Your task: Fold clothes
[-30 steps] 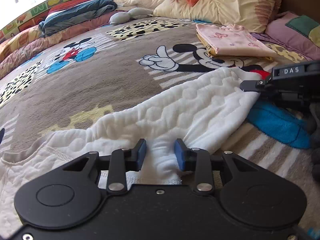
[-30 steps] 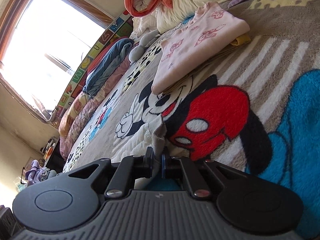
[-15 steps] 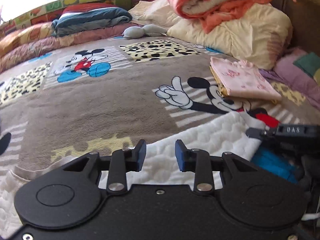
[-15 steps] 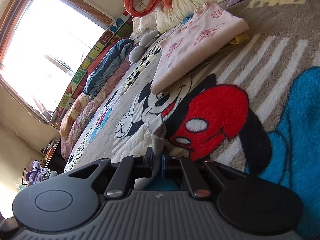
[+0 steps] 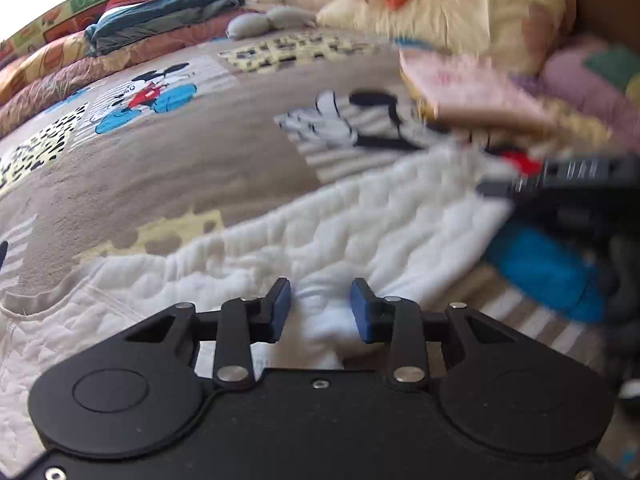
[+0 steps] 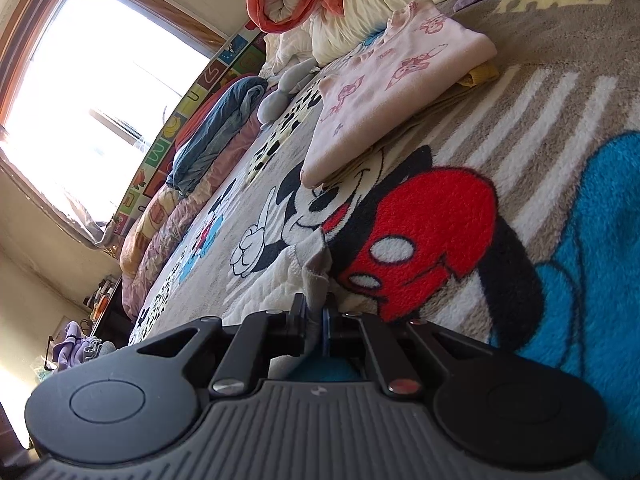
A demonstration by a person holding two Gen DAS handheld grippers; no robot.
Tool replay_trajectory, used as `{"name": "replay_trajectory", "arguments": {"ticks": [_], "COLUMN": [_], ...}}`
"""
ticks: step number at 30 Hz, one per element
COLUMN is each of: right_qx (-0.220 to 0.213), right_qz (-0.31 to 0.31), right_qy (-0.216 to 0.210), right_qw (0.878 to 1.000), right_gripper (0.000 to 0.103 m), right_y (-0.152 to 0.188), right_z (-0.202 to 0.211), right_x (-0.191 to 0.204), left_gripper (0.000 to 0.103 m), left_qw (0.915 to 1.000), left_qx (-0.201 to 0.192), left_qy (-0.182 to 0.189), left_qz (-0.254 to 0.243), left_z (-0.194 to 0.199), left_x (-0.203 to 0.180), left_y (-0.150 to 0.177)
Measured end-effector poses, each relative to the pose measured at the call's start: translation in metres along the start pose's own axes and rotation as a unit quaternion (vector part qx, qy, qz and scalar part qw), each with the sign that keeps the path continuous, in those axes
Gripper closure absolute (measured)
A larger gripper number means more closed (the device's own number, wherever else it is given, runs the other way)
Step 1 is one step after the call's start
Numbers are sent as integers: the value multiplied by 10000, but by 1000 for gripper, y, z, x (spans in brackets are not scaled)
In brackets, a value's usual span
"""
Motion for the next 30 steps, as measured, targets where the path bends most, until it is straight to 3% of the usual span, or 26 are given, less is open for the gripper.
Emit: {"name": "replay_trajectory", "arguments": {"ticks": [1,3,8,11,14,18,21,24,27,30], "right_qx": [4,11,-10,-152,-555,-1060,-1070,-698,-125,480], "right_qz": [-6,-17,-162,-155,154,834,1781,2727,3486,4152], "right_qy": [-7,-19,-156,-149,82,342,149,-285,-857,-1382], "right_qw": [10000,10000,9997,9997,9983,9903,9781,9591,9333,8979], "right_gripper": [97,97,94,87,62,62,62,63,64,65], "right_y": [0,0,-3,-6,-15,-23,-8,29,81,138], "right_z": [0,0,2,9,26,46,45,29,13,1], "right_x": [0,-1,-2,2,14,41,86,140,190,230], "left_gripper": [71,70,62,62,62,63,69,77,84,87], "left_qw": [9998,10000,9980,9941,9860,9737,9676,9684,9709,9741], "left_qx": [-32,17,-505,-575,-583,-587,-657,-602,-509,-385], "left_qy": [-106,-56,-255,-439,-876,-1408,-1460,-1375,-1234,-1128], "left_qz": [-149,81,297,805,1290,1694,1950,1992,1990,1921], "left_z": [1,14,76,110,139,160,157,136,108,81], "left_x": [-3,3,35,77,131,201,247,272,285,287], "left_y": [0,-4,18,54,90,115,113,103,91,83]}}
Point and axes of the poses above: each gripper's, at about its wrist camera, not at the fingertips, and z roughly against the way its jaws point, x to its left, y to its underside, the point moved 8 cm from there along -z, roughly the way its jaws point, and after that the axes turned 4 degrees about -y, right-handed, at the moved point
